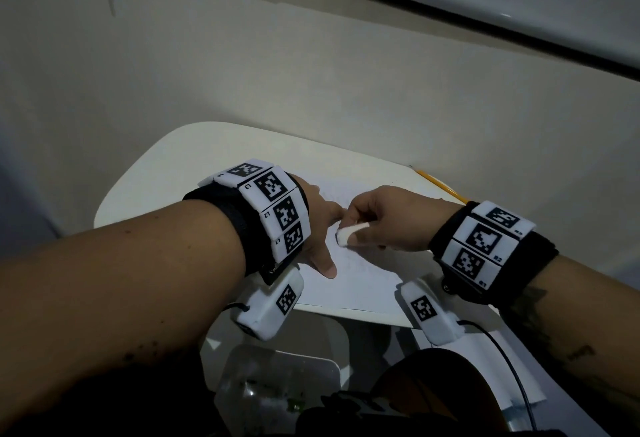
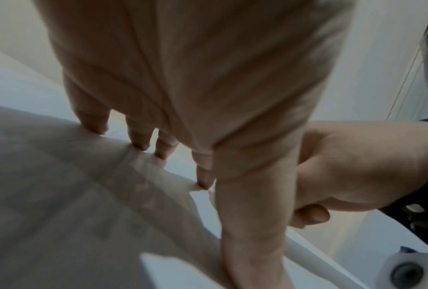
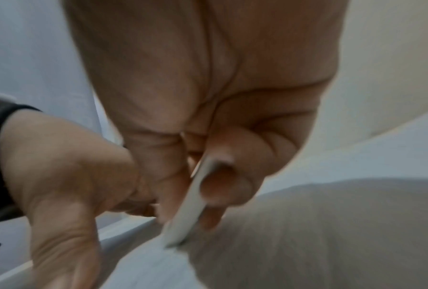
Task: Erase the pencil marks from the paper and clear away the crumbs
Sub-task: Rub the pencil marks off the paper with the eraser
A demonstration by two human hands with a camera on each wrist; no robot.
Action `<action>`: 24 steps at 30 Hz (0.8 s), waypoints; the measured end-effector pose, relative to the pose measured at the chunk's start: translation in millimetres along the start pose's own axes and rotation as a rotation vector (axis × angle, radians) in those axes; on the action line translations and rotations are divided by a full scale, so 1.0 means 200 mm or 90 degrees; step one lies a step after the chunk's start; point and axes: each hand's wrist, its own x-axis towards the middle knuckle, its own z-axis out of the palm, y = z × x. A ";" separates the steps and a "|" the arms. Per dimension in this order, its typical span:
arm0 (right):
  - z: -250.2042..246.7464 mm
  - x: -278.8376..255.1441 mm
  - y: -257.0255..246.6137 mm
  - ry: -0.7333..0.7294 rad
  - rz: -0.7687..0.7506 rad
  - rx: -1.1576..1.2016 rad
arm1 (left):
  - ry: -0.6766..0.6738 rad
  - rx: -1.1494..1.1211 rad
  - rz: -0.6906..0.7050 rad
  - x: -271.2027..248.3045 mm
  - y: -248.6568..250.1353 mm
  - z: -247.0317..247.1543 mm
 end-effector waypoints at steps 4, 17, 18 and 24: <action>-0.01 -0.04 -0.01 -0.147 -0.028 -0.018 | 0.006 0.016 -0.010 -0.01 0.01 0.00; -0.02 -0.03 -0.01 -0.090 -0.029 -0.029 | 0.010 0.008 -0.008 -0.01 0.02 -0.02; -0.02 -0.01 -0.01 -0.034 -0.018 -0.023 | 0.010 0.010 -0.005 0.00 0.02 -0.02; -0.02 -0.03 -0.01 -0.084 -0.011 -0.032 | 0.013 0.008 -0.011 0.01 0.02 0.00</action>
